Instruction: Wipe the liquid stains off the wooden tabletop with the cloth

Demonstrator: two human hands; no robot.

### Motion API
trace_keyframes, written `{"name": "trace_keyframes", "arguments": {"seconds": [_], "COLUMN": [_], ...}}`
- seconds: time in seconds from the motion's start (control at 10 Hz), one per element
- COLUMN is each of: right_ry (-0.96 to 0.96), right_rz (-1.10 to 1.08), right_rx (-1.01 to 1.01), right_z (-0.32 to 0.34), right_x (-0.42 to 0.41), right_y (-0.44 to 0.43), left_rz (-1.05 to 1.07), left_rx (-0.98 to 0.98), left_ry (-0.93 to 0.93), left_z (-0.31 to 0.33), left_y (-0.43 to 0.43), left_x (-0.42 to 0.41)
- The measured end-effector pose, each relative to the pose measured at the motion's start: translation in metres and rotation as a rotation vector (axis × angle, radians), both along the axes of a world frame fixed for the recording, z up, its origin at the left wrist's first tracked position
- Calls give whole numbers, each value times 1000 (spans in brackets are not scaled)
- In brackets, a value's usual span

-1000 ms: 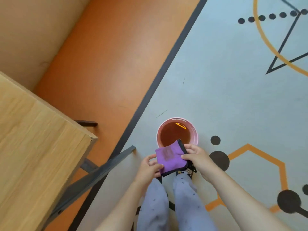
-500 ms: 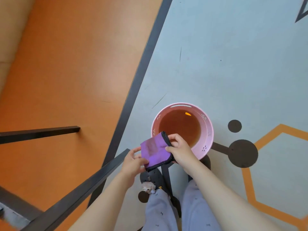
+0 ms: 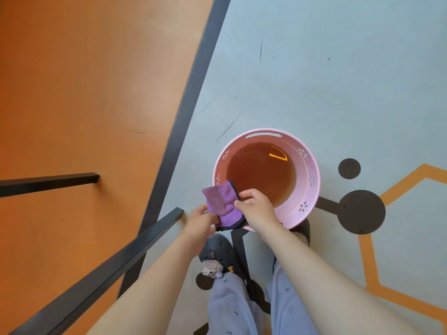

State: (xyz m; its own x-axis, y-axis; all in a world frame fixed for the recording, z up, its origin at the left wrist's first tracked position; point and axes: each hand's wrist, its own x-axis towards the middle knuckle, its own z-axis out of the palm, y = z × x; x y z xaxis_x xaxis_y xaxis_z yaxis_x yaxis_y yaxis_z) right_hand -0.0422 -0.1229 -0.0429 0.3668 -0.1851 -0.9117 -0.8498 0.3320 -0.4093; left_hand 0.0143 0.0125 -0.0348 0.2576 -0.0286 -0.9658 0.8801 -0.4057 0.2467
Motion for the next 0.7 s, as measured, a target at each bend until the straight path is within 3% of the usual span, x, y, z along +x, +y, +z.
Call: {"name": "trace_keyframes", "arguments": {"seconds": [0.2, 0.5, 0.7], "right_ry": [45, 47, -15], "right_rz": [82, 348, 378], "right_rx": [241, -68, -121], "right_z": [24, 13, 30], "right_x": [-6, 7, 6], "right_y": [-27, -12, -18], "left_rz": [-52, -201, -261], "left_rx": [-84, 42, 132], "left_ry": [148, -36, -34], "left_z": [3, 2, 21], "left_y": [15, -2, 7], "left_x": [-9, -15, -16]}}
